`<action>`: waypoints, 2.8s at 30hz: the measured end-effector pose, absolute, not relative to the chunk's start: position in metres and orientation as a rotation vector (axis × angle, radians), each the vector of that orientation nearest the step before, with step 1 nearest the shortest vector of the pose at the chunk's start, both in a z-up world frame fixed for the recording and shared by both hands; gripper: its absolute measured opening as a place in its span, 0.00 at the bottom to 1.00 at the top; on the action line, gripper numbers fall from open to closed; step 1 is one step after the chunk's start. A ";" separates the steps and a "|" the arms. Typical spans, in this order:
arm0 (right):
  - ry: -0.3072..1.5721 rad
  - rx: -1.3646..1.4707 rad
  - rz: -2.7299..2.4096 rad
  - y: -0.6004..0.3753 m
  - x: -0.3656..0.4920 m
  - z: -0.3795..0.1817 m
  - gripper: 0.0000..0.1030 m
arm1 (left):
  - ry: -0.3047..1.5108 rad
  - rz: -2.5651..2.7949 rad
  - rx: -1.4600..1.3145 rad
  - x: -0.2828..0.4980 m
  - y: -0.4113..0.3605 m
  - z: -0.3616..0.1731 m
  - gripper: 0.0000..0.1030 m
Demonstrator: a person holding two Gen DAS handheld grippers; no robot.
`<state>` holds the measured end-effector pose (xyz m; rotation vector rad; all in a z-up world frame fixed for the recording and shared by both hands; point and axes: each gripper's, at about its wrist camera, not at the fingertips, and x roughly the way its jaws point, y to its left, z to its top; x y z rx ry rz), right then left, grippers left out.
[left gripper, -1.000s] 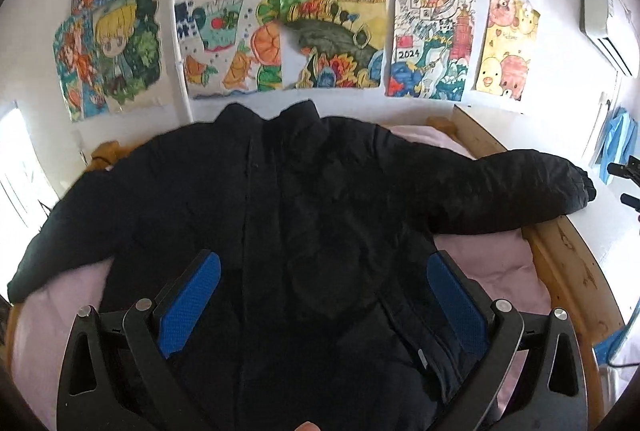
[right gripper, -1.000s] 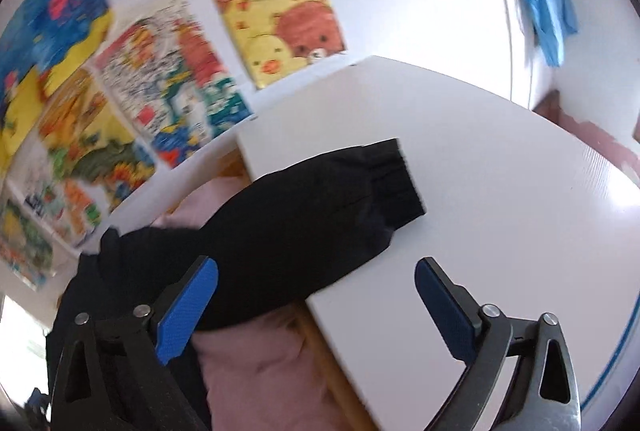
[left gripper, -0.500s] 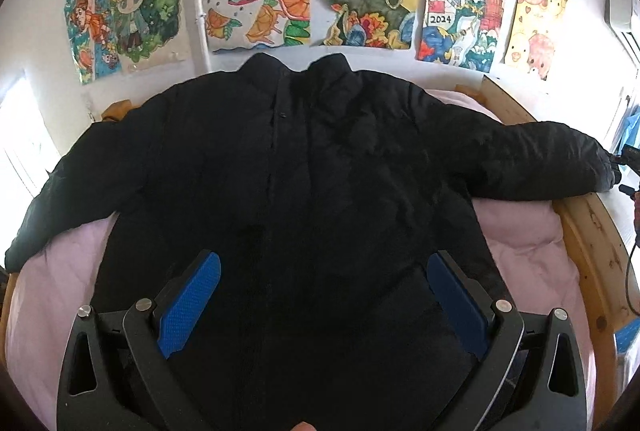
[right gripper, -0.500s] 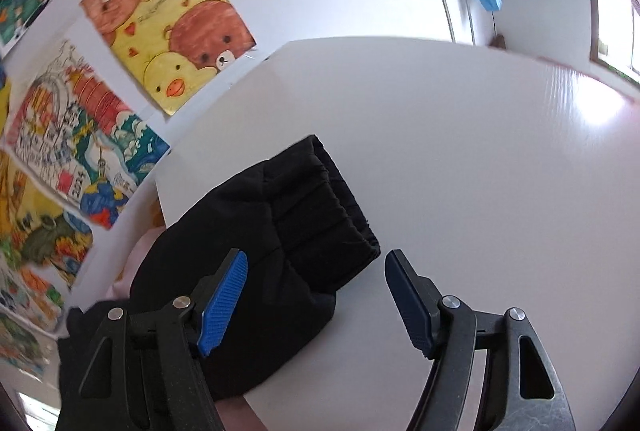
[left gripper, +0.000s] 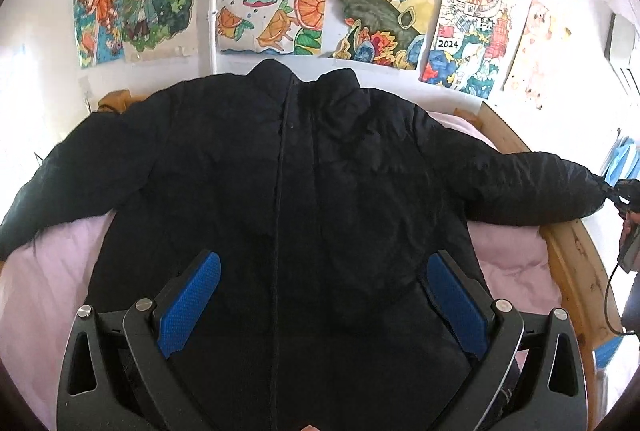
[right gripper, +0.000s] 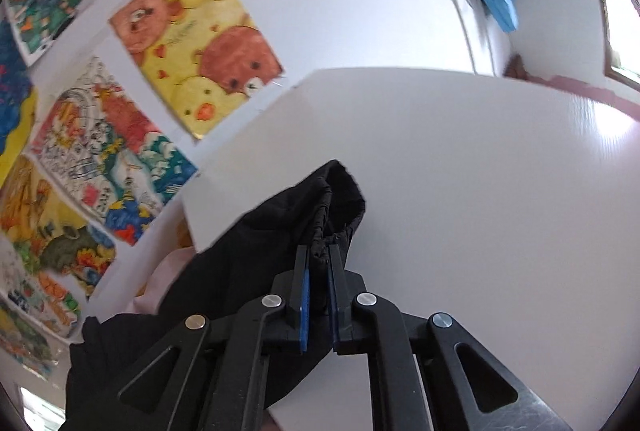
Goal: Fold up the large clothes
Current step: 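Lift the sleeve with the right gripper and fold it across the jacket body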
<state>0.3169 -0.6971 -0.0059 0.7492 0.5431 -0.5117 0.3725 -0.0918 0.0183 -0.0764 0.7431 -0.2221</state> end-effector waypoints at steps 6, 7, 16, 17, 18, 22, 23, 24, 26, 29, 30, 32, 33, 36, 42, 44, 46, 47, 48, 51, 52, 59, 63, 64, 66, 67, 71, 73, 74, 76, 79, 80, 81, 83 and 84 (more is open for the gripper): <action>0.464 0.594 -0.389 -0.651 0.322 0.054 0.06 | 0.753 -0.233 -0.102 0.375 -0.080 0.027 0.99; 0.454 0.559 -0.353 -0.636 0.325 0.067 0.06 | 0.753 -0.236 -0.103 0.377 -0.078 0.031 0.99; 0.412 0.342 0.054 -0.466 0.375 0.167 0.06 | 0.693 -0.262 -0.168 0.358 -0.017 0.054 0.99; 0.416 0.321 0.100 -0.444 0.380 0.172 0.06 | 0.687 -0.266 -0.185 0.354 -0.008 0.053 0.99; 0.419 0.296 0.151 -0.418 0.386 0.176 0.06 | 0.680 -0.273 -0.208 0.349 0.003 0.052 0.99; 0.438 0.213 0.375 -0.305 0.412 0.168 0.07 | 0.657 -0.266 -0.316 0.336 0.051 0.044 0.99; 0.445 0.205 0.415 -0.283 0.416 0.161 0.07 | 0.655 -0.252 -0.340 0.333 0.062 0.042 0.99; 0.458 0.198 0.458 -0.259 0.422 0.151 0.07 | 0.650 -0.224 -0.367 0.331 0.078 0.039 0.99; 0.479 0.180 0.521 -0.214 0.431 0.126 0.07 | 0.641 -0.181 -0.383 0.329 0.095 0.035 0.99; 0.533 0.166 0.592 -0.152 0.449 0.087 0.07 | 0.596 -0.095 -0.427 0.317 0.126 0.027 0.99; 0.550 0.160 0.609 -0.136 0.454 0.075 0.07 | 0.595 -0.085 -0.433 0.316 0.131 0.023 0.99; 0.603 0.123 0.638 -0.096 0.466 0.041 0.09 | 0.608 -0.055 -0.439 0.316 0.143 0.013 0.99; 0.631 0.108 0.646 -0.083 0.469 0.026 0.10 | 0.624 -0.050 -0.451 0.318 0.148 0.005 0.99; 0.784 0.095 0.694 -0.050 0.483 -0.031 0.24 | 0.670 -0.063 -0.476 0.328 0.153 -0.024 0.99; 0.802 0.059 0.781 -0.071 0.462 -0.051 0.86 | 0.723 -0.162 -0.541 0.349 0.149 -0.072 0.99; 0.792 -0.012 0.778 -0.090 0.451 -0.042 0.92 | 0.725 -0.226 -0.545 0.365 0.140 -0.078 0.99; 0.789 -0.097 0.728 -0.112 0.437 -0.037 0.94 | 0.726 -0.282 -0.515 0.383 0.129 -0.078 0.99; 0.787 -0.128 0.698 -0.123 0.432 -0.036 0.94 | 0.728 -0.301 -0.496 0.392 0.123 -0.079 0.99; 0.784 -0.157 0.654 -0.141 0.425 -0.037 0.94 | 0.730 -0.320 -0.465 0.401 0.114 -0.080 0.99; 0.778 -0.168 0.547 -0.177 0.408 -0.047 0.96 | 0.766 -0.328 -0.381 0.437 0.090 -0.092 0.99; 0.776 -0.143 0.502 -0.194 0.405 -0.055 0.96 | 0.782 -0.316 -0.355 0.449 0.084 -0.097 0.99; 0.720 0.042 0.296 -0.266 0.401 -0.101 0.96 | 0.848 -0.337 -0.370 0.489 0.071 -0.119 0.60; 0.726 0.124 0.244 -0.290 0.412 -0.114 0.96 | 0.908 -0.333 -0.363 0.505 0.065 -0.125 0.12; 0.724 0.154 0.242 -0.297 0.413 -0.116 0.96 | 0.911 -0.322 -0.364 0.508 0.065 -0.125 0.06; 0.720 0.172 0.227 -0.304 0.417 -0.115 0.96 | 0.884 -0.311 -0.373 0.506 0.068 -0.122 0.01; 0.717 0.171 0.218 -0.307 0.417 -0.115 0.96 | 0.854 -0.303 -0.361 0.501 0.070 -0.116 0.01; 0.716 0.173 0.184 -0.318 0.415 -0.114 0.96 | 0.742 -0.198 -0.282 0.475 0.078 -0.090 0.00; 0.722 0.174 0.169 -0.321 0.415 -0.117 0.96 | 0.761 -0.151 -0.266 0.473 0.088 -0.096 0.00; 0.729 0.172 0.160 -0.321 0.418 -0.119 0.96 | 0.817 -0.144 -0.266 0.479 0.091 -0.107 0.00; 0.744 0.150 0.140 -0.320 0.426 -0.123 0.96 | 0.886 -0.152 -0.277 0.483 0.090 -0.126 0.00; 0.721 0.057 0.084 -0.315 0.449 -0.118 0.96 | 0.864 -0.161 -0.261 0.473 0.083 -0.133 0.00; 0.715 0.038 0.073 -0.314 0.458 -0.117 0.96 | 0.863 -0.158 -0.236 0.470 0.081 -0.134 0.01; 0.702 0.014 0.054 -0.311 0.474 -0.113 0.96 | 0.863 -0.157 -0.226 0.467 0.080 -0.134 0.01; 0.681 -0.002 0.033 -0.309 0.499 -0.109 0.96 | 0.862 -0.156 -0.222 0.465 0.080 -0.135 0.01; 0.677 0.002 0.024 -0.307 0.512 -0.107 0.96 | 0.866 -0.157 -0.221 0.465 0.081 -0.136 0.01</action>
